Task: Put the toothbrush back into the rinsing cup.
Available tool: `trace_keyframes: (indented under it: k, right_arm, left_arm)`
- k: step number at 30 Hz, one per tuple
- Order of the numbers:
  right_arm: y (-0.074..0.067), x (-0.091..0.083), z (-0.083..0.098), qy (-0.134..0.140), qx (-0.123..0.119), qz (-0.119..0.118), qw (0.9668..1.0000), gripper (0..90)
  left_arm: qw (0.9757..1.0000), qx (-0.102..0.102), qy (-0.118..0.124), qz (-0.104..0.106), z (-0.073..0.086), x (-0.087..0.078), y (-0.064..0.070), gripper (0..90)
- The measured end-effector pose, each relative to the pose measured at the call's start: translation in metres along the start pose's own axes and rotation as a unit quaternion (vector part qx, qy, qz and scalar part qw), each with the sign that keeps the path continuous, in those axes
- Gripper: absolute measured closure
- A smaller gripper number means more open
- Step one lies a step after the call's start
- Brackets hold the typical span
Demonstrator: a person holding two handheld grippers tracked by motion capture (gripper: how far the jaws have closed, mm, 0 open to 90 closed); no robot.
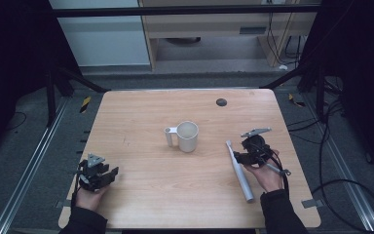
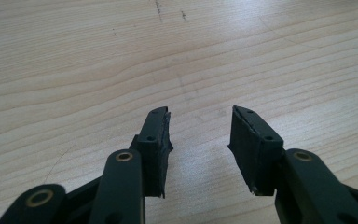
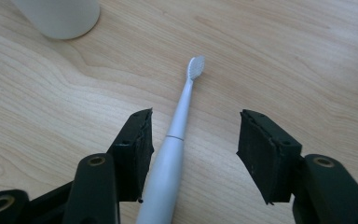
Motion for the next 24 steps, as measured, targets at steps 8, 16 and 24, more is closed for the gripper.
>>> trace_keyframes:
  k: [8, 16, 24]
  right_arm:
    - [-0.004, 0.01, 0.005, -0.024, 0.011, -0.011, 0.9996, 47.0]
    - [-0.005, 0.019, 0.013, -0.047, 0.021, -0.016, 0.9986, 48.8]
    - [-0.006, 0.024, 0.018, -0.063, 0.034, -0.021, 0.9972, 49.9]
  left_arm:
    - [1.0, 0.001, -0.003, 0.001, 0.0, 0.001, 0.001, 56.2]
    - [1.0, 0.002, -0.005, 0.002, 0.001, 0.002, 0.001, 56.3]
    - [1.0, 0.002, -0.007, 0.002, 0.001, 0.002, 0.001, 56.3]
Point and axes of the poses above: each handheld gripper's, and its own axes: x roughly forward along the jaws, z roughly out of its underside, y roughly to its right, the point moved 6 cm from there along x, roughly forward along the jaws, and after that the axes turned 13 degrees about -z, right-handed, at the moved point
